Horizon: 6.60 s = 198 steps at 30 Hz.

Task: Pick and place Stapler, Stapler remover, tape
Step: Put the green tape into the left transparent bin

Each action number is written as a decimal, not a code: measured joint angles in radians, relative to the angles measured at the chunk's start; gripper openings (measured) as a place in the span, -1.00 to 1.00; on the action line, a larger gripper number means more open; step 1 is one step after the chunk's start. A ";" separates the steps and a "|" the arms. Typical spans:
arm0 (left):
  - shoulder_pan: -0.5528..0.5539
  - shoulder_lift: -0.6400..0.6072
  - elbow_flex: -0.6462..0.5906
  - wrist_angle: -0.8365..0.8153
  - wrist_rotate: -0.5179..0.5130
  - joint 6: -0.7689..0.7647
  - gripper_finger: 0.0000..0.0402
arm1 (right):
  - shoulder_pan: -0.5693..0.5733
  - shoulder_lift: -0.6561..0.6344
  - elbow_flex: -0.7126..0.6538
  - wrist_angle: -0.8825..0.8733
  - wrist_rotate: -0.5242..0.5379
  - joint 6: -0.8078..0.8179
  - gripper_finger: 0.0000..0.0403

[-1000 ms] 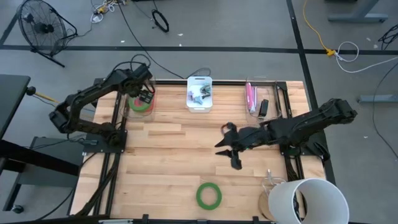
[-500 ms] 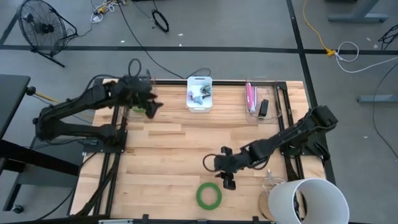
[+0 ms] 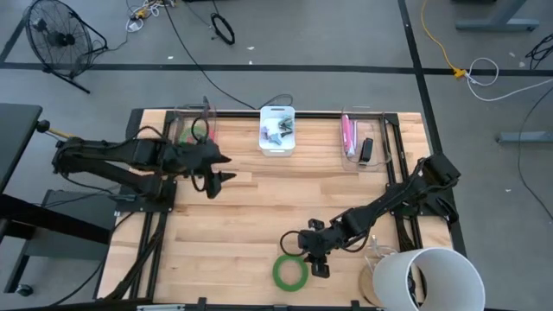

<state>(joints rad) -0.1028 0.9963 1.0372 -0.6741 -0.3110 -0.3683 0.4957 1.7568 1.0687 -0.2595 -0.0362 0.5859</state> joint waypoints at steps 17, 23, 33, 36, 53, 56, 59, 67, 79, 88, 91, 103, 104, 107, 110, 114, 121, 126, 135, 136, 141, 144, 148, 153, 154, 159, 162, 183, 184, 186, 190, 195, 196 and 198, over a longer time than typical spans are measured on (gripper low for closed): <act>-0.153 0.146 0.000 0.041 -0.104 -0.039 0.27 | -0.011 0.075 0.000 0.096 0.021 0.008 0.14; -0.160 0.191 0.001 0.053 -0.114 -0.047 0.27 | -0.010 0.075 0.000 0.073 0.065 0.035 0.15; -0.161 0.229 0.000 0.062 -0.110 -0.048 0.27 | -0.008 0.159 0.003 0.143 0.023 0.070 0.15; -0.161 0.229 0.000 0.060 -0.108 -0.047 0.27 | -0.009 0.185 0.006 0.172 0.001 0.066 0.15; -0.161 0.228 0.000 0.057 -0.105 -0.040 0.27 | 0.001 0.172 -0.002 0.219 -0.025 0.130 0.15; -0.161 0.228 0.000 0.057 -0.107 -0.040 0.27 | 0.006 0.172 -0.002 0.225 -0.017 0.164 0.15; -0.161 0.228 0.000 0.057 -0.107 -0.040 0.27 | 0.013 0.172 -0.001 0.274 -0.018 0.174 0.15; -0.161 0.228 0.000 0.057 -0.115 -0.040 0.27 | 0.031 0.180 0.000 0.294 0.004 0.177 0.15; -0.160 0.228 0.000 0.058 -0.115 -0.040 0.27 | 0.031 0.242 0.005 0.286 0.047 0.147 0.00; -0.161 0.228 0.000 0.058 -0.115 -0.039 0.27 | 0.020 0.240 0.015 0.281 -0.007 0.117 -0.75; -0.161 0.228 0.000 0.057 -0.115 -0.040 0.27 | 0.009 0.235 0.043 0.236 -0.010 0.096 -0.75; -0.161 0.228 0.000 0.077 -0.113 -0.040 0.27 | -0.074 0.145 0.278 -0.245 0.217 -0.146 -0.75; -0.160 0.228 0.000 0.086 -0.113 -0.039 0.27 | -0.085 0.137 0.293 -0.266 0.234 -0.165 -0.75; -0.160 0.228 0.000 0.096 -0.110 -0.038 0.27 | -0.125 0.103 0.336 -0.329 0.298 -0.220 -0.75; -0.161 0.228 0.000 0.117 -0.099 -0.031 0.27 | -0.174 0.063 0.370 -0.374 0.367 -0.267 -0.75; -0.160 0.228 0.000 0.144 -0.095 -0.028 0.27 | -0.238 -0.008 0.403 -0.422 0.448 -0.324 -0.75; -0.160 0.228 0.001 0.190 -0.096 -0.040 0.26 | -0.333 -0.149 0.406 -0.415 0.548 -0.377 -0.75; -0.160 0.228 0.000 0.339 -0.118 -0.039 0.26 | -0.356 -0.226 0.406 -0.348 0.606 -0.405 -0.75; -0.132 0.228 0.000 0.585 -0.191 -0.035 0.26 | -0.350 -0.254 0.407 -0.106 0.656 -0.545 -0.75; -0.128 0.228 0.000 0.603 -0.192 -0.024 0.26 | -0.350 -0.254 0.407 -0.093 0.656 -0.549 -0.75; -0.114 0.228 0.000 0.675 -0.209 0.029 0.25 | -0.347 -0.254 0.407 -0.078 0.657 -0.562 -0.75; -0.104 0.228 0.001 0.685 -0.229 0.049 0.18 | -0.345 -0.254 0.407 -0.078 0.657 -0.569 -0.75; -0.100 0.227 0.001 0.675 -0.201 0.051 -0.18 | -0.345 -0.254 0.407 -0.077 0.659 -0.581 -0.75; -0.098 0.224 0.001 0.645 -0.134 0.073 -0.50 | -0.344 -0.254 0.406 -0.098 0.663 -0.588 -0.75; -0.098 0.224 0.001 0.638 -0.135 0.077 -0.50 | -0.344 -0.254 0.406 -0.100 0.661 -0.587 -0.75; -0.087 0.226 0.003 0.581 -0.198 0.095 -0.50 | -0.340 -0.251 0.406 -0.107 0.642 -0.628 -0.73; -0.062 0.221 0.003 0.537 -0.183 0.113 -0.50 | -0.334 -0.251 0.406 -0.136 0.604 -0.627 -0.45; 0.265 0.212 -0.001 -0.175 -0.463 -0.151 -0.50 | -0.286 -0.253 0.194 -0.407 0.487 -0.227 0.29; 0.292 0.212 -0.001 -0.202 -0.469 -0.162 -0.50 | -0.282 -0.253 0.167 -0.391 0.490 -0.227 0.28; 0.344 0.212 -0.001 -0.249 -0.476 -0.170 -0.50 | -0.277 -0.253 0.112 -0.327 0.491 -0.226 0.24; 0.452 0.217 0.000 -0.275 -0.467 -0.161 -0.50 | -0.275 -0.253 0.025 -0.222 0.483 -0.224 0.17; 0.536 0.250 0.001 -0.300 -0.399 -0.088 -0.50 | -0.279 -0.253 -0.006 -0.172 0.464 -0.228 0.10; 0.547 0.262 0.001 -0.320 -0.400 -0.088 -0.50 | -0.279 -0.254 -0.006 -0.162 0.465 -0.229 0.09; 0.567 0.289 0.001 -0.371 -0.403 -0.092 -0.50 | -0.279 -0.254 -0.006 -0.146 0.465 -0.234 0.07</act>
<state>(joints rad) 0.4644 1.2852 1.0382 -1.0452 -0.7138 -0.4600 0.2165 1.5032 1.0626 -0.4054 0.4284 0.3521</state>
